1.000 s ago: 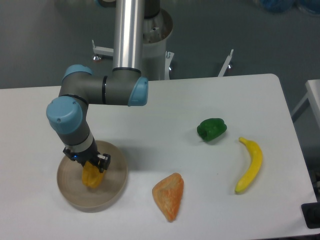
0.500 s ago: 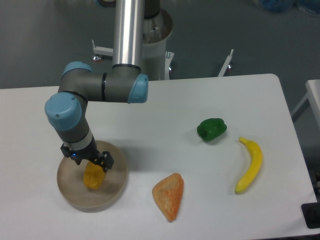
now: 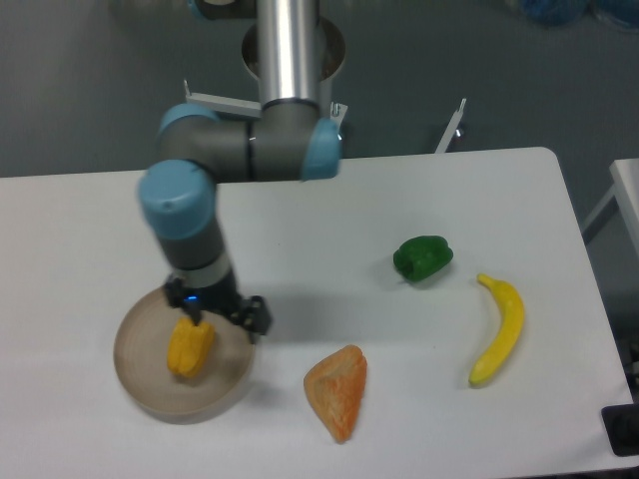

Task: Place the yellow pepper on the plate
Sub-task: 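Lift the open gripper up away from the pepper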

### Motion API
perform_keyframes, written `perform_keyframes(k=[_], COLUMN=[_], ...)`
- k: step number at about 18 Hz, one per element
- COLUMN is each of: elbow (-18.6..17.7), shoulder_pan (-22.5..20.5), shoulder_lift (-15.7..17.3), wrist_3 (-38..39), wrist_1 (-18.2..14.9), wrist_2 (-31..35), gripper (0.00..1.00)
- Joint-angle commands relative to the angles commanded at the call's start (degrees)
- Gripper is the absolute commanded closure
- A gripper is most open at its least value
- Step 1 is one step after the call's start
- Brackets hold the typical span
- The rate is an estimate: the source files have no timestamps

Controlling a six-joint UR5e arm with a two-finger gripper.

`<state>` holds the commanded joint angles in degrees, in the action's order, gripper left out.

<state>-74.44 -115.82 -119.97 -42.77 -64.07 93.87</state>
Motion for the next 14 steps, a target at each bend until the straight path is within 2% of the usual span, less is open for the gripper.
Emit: perform_keyframes(k=[4,6,9,14], elbow=[0.1,0.1,1.0,3.7], shoulder_pan=[-5.3,-6.4,-6.9,-6.9], shoulder_lift=[0.0,-0.2,-1.0,-2.6], wrist_3=[-17.8,-23.1,-26.5,-26.8], wrist_1=[0.1,0.2,0.4,0.6], wrist_2=[1.2,1.2,1.2,1.2], gripper=[0.00,0.00,0.00,0.00])
